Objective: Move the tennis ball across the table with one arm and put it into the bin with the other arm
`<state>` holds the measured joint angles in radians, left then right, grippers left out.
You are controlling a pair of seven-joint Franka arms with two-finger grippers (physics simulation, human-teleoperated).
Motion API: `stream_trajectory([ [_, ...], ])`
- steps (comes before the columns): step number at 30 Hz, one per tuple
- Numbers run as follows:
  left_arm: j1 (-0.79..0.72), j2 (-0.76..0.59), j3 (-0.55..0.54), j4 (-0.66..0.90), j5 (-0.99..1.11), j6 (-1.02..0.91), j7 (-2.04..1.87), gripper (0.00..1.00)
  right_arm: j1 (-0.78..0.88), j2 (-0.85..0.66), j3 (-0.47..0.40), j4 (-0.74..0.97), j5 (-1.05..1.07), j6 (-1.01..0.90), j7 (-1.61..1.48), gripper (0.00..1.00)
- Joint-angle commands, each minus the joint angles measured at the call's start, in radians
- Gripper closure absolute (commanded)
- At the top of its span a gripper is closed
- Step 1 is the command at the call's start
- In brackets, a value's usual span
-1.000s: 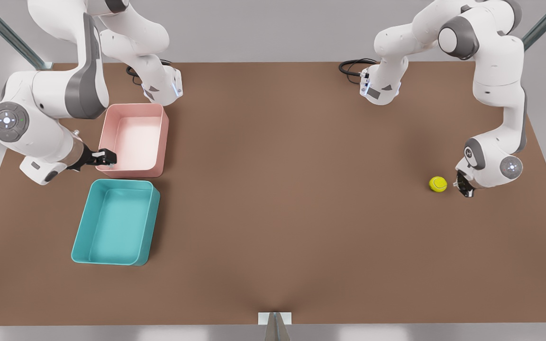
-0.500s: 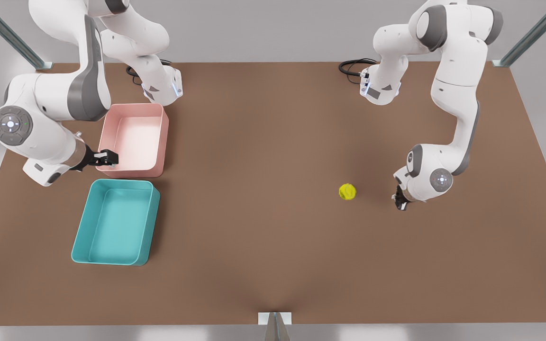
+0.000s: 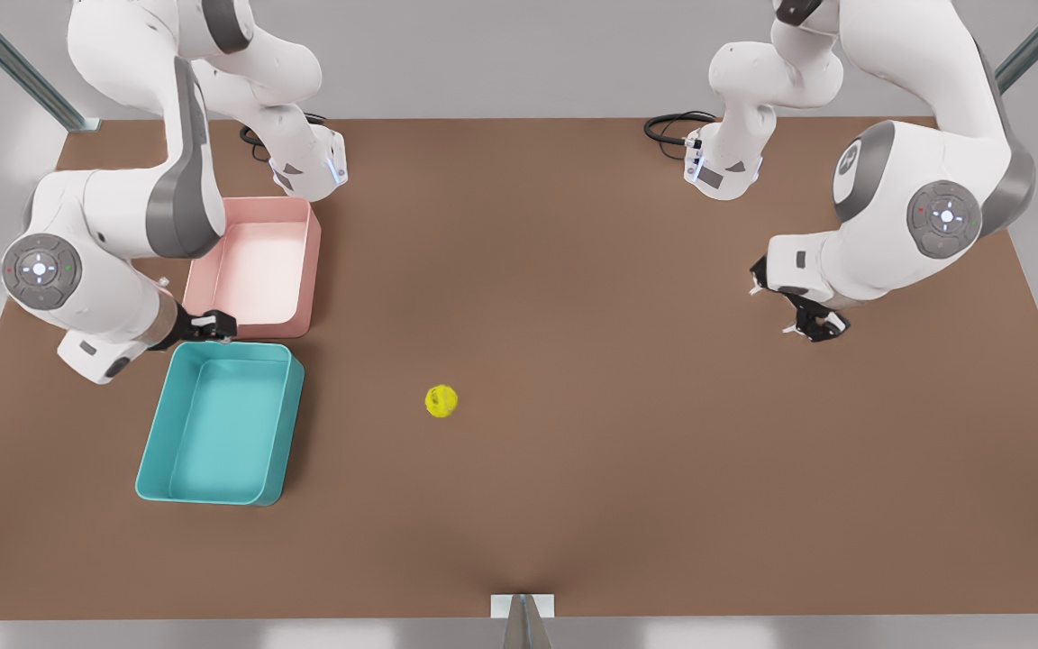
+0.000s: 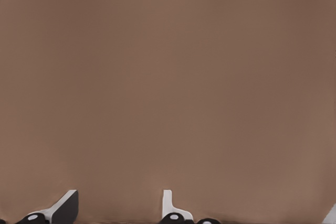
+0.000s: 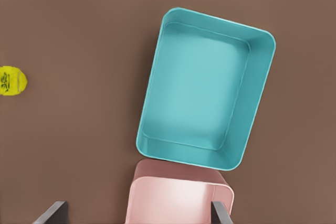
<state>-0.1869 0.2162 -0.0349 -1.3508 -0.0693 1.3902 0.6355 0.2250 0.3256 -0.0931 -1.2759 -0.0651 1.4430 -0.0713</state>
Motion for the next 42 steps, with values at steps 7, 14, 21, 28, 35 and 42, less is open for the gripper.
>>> stream_trajectory([
  [7, 0.004, 0.002, 0.000, 0.001, 0.006, -0.063, -1.076, 0.00, 0.217, 0.331, 0.006, 0.072, 0.226, 0.379, 0.177, 0.00],
  [14, 0.004, 0.002, 0.000, -0.004, 0.005, -0.066, -1.074, 0.00, 0.194, 0.564, -0.004, 0.128, 0.228, 0.705, 0.217, 0.00],
  [21, 0.004, 0.005, 0.000, -0.005, 0.003, -0.066, -1.074, 0.00, 0.191, 0.455, -0.011, -0.091, 0.162, 0.686, 0.119, 0.00],
  [28, 0.004, 0.009, 0.000, -0.005, 0.005, -0.068, -1.074, 0.00, 0.197, 0.380, -0.005, -0.270, 0.179, 0.806, 0.133, 0.00],
  [35, 0.011, 0.011, 0.000, -0.007, 0.005, -0.072, -1.074, 0.00, 0.203, 0.369, -0.004, -0.330, 0.183, 0.835, 0.136, 0.00],
  [42, 0.011, 0.012, 0.000, -0.007, 0.003, -0.079, -1.073, 0.00, 0.212, 0.398, -0.002, -0.336, 0.182, 0.870, 0.136, 0.00],
])
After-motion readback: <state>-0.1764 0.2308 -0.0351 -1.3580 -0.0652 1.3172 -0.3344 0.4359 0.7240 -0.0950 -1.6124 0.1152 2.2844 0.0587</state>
